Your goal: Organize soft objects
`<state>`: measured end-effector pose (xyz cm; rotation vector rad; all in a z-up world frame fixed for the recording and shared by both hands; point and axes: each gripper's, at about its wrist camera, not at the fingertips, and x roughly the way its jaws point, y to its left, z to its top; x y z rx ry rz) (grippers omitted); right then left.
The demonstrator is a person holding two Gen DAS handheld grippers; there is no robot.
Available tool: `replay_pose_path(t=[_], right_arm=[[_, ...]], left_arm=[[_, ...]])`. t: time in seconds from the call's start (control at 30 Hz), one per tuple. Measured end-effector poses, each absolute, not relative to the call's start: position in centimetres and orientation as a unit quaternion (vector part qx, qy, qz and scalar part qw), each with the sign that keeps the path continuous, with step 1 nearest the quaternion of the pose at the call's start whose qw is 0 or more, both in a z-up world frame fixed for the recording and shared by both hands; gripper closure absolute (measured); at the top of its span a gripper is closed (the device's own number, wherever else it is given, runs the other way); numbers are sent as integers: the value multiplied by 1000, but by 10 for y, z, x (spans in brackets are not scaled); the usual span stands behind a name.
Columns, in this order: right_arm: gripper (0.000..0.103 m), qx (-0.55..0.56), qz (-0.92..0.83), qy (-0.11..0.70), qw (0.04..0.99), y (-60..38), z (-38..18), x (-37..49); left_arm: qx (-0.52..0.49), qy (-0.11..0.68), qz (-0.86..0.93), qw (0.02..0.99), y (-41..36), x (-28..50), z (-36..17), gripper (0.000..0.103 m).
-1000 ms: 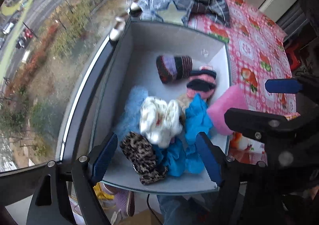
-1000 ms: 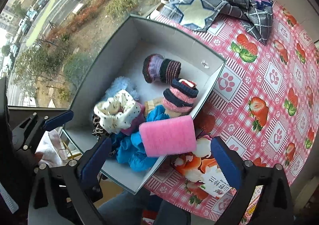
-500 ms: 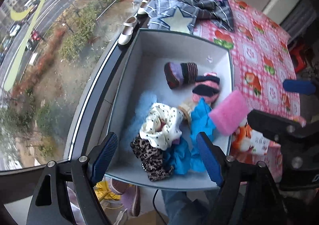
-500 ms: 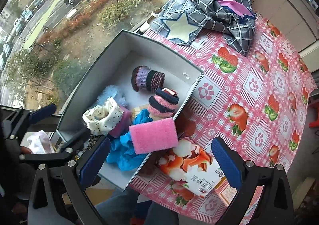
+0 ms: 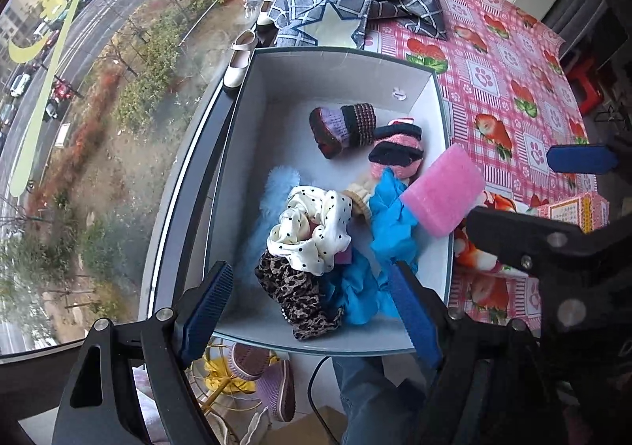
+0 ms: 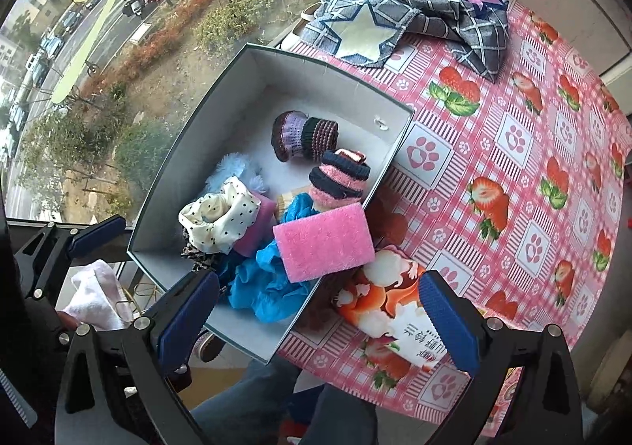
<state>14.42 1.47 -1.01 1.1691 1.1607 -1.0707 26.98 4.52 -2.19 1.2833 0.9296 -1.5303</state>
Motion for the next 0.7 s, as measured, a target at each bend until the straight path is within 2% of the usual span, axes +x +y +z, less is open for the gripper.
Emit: replay_pose_path(t=[0.7], right_arm=[[1, 526, -470, 463, 537, 26, -10, 135]], left_arm=[[538, 364, -625, 432, 47, 265, -22, 20]])
